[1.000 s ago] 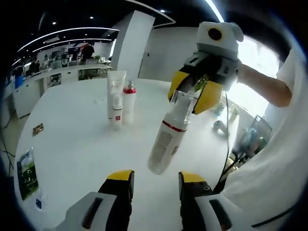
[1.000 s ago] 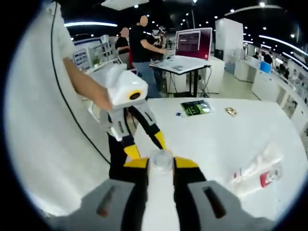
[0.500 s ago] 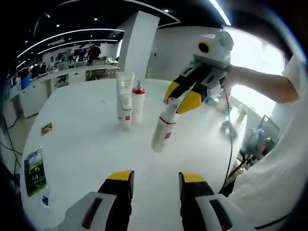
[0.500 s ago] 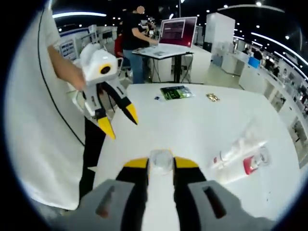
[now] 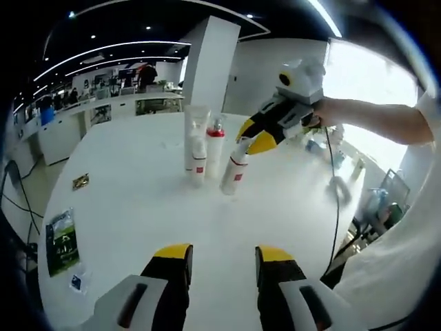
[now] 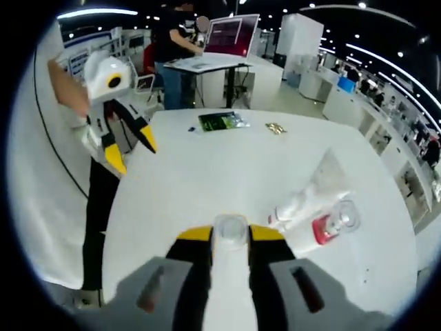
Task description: Arrange the skincare products in the storage area until every visible bottle or jar stands upright without overlapping.
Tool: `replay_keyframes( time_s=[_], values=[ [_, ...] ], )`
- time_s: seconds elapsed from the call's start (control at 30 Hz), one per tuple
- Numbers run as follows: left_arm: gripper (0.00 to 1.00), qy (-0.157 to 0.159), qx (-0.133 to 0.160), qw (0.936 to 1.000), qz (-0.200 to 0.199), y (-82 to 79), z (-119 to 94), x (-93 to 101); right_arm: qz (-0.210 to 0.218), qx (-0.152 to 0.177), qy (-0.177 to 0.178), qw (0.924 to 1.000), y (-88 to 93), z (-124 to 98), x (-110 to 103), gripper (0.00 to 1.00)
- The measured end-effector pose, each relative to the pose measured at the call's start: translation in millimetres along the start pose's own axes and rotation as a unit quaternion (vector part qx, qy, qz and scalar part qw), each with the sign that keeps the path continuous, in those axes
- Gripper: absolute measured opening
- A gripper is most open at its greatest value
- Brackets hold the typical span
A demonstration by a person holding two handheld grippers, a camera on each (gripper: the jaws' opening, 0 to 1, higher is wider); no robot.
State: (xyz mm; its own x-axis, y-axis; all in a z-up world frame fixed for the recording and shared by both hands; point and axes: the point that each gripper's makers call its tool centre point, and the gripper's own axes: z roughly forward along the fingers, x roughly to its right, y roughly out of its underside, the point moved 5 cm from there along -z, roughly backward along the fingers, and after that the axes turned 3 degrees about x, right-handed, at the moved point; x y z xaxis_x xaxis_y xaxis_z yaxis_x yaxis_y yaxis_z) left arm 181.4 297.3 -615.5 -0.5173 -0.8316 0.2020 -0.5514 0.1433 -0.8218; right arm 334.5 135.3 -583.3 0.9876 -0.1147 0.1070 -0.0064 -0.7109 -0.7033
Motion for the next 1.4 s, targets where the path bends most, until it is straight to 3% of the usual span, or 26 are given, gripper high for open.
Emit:
replay_keyframes(
  time_s=[0.23, 0.6, 0.8, 0.93, 1.17, 1.4],
  values=[
    [0.38, 0.001, -0.008, 1.0000, 0.002, 4.4, -5, -2.9, -0.001, 0.003, 0.014, 0.9999, -0.6, 6, 19, 0.19],
    [0.36, -0.008, -0.018, 0.9998, 0.006, 11.8, -16, -15.5, -0.012, -0.026, 0.019, 0.9994, 17.8, 14, 39, 0.19],
    [0.36, -0.012, -0.022, 0.9997, 0.003, 17.0, -22, -17.3, -0.011, -0.026, 0.021, 0.9994, 22.1, 14, 50, 0.19],
    [0.36, -0.015, -0.022, 0.9996, 0.004, 18.1, -26, -18.9, 0.012, -0.011, 0.018, 0.9997, 24.6, 17, 51, 0.19],
    [0.36, -0.023, -0.025, 0.9994, 0.001, 22.1, -32, -20.6, -0.001, -0.022, 0.021, 0.9995, 32.5, 23, 49, 0.19],
    [0.36, -0.025, -0.030, 0.9992, 0.001, 23.9, -37, -16.1, 0.009, -0.006, 0.039, 0.9992, 30.8, 24, 53, 0.20]
  ],
)
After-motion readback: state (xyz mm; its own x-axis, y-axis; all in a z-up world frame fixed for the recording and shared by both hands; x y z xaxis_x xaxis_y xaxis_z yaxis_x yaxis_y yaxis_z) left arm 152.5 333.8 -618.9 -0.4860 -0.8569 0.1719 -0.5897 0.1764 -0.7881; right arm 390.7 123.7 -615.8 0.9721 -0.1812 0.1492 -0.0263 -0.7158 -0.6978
